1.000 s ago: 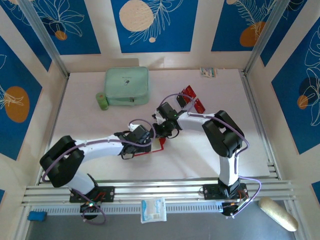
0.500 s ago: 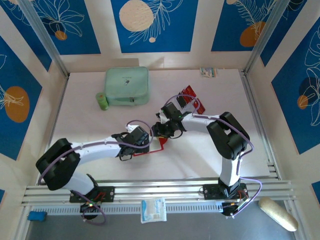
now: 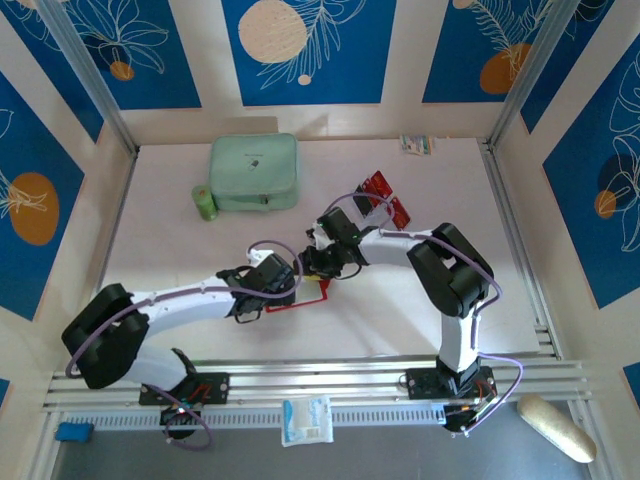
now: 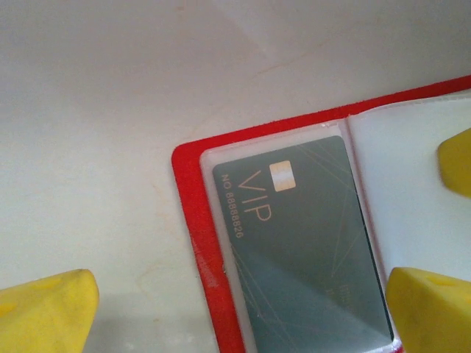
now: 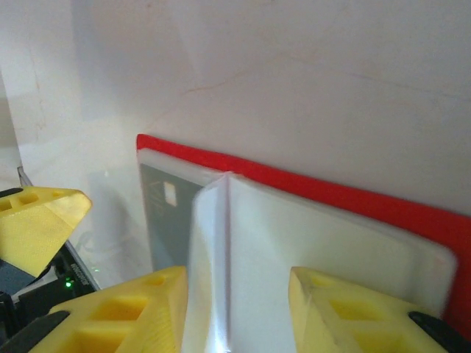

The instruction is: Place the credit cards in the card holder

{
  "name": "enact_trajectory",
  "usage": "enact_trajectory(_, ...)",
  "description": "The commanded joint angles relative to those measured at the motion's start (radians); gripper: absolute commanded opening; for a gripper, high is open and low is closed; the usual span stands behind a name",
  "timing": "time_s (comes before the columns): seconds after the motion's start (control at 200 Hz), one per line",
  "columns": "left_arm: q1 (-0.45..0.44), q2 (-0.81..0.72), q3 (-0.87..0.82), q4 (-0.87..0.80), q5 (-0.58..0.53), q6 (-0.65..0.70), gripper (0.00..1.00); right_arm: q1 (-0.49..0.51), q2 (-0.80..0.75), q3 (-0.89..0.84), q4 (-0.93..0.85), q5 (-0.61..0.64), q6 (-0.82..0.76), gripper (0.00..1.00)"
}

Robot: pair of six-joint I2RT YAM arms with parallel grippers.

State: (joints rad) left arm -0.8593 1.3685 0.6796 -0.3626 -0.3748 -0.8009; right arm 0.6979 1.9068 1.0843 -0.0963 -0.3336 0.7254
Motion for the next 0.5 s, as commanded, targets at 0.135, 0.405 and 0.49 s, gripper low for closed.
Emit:
enact_trajectory(0.135, -0.006, -0.149, -0.006, -0.107, -0.080, 0.003, 1.00, 0.062, 0.007, 0.061, 0.034, -0.044, 0.075, 0.46)
enact_trajectory(0.405, 0.006, -0.290, -0.023, -0.163, -0.123, 0.001, 1.00, 0.112, 0.087, 0.126, 0.044, -0.031, 0.119, 0.56)
enact_trajectory(0.49, 0.009, -0.312, -0.026, -0.174, -0.129, -0.001, 1.00, 0.121, 0.111, 0.132, 0.057, -0.030, 0.132, 0.56)
